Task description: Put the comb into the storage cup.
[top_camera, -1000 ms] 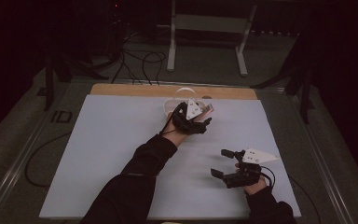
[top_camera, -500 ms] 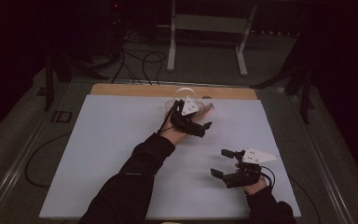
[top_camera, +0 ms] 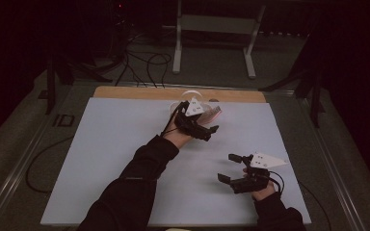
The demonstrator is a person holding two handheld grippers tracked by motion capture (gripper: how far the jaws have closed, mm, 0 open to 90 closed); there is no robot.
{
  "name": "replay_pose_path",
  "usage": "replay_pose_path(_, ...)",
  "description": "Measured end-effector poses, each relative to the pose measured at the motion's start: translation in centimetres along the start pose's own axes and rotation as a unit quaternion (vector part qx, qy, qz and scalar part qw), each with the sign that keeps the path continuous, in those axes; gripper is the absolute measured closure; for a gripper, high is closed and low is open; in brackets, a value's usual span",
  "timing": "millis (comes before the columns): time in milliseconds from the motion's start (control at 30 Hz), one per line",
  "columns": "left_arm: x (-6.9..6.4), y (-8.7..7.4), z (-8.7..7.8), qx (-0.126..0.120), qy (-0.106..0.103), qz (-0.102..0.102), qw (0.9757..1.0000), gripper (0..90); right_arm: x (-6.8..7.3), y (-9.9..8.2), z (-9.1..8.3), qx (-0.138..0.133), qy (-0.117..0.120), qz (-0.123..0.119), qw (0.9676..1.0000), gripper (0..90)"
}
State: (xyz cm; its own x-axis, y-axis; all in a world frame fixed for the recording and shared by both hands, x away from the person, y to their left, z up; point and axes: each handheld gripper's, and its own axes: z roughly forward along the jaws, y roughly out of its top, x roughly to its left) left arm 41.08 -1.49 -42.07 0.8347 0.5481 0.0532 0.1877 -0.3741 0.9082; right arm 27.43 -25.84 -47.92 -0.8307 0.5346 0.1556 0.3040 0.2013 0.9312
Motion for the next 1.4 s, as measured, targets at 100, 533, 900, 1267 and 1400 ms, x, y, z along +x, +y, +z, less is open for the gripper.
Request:
replay_pose_path(100,0.1,0.2,-0.2,0.002,-0.004,0.002,1.0,0.1,0.0,0.0,0.1,0.0,0.0,0.0,1.0,11.2)
replay_pose_path(533,0.4,1.0,-1.9,0.003,-0.046,-0.013,0.9989,0.1,-0.1,0.0,0.3,0.002,0.003,0.001,1.0,11.1)
replay_pose_path(900,0.0,1.2,-3.4,0.006,-0.078,-0.02,0.9967,0.0,-0.1,0.0,0.2,0.002,-0.001,-0.003,1.0,11.2)
replay_pose_path(1267,-0.4,1.2,-4.2,0.016,-0.102,-0.016,0.9946,0.0,-0.3,-0.1,0.1,0.005,-0.007,-0.003,1.0,11.1)
replay_pose_path(1400,-0.5,1.1,-4.7,0.016,-0.104,-0.011,0.9944,0.0,-0.3,-0.1,0.1,0.004,-0.007,-0.004,1.0,11.2)
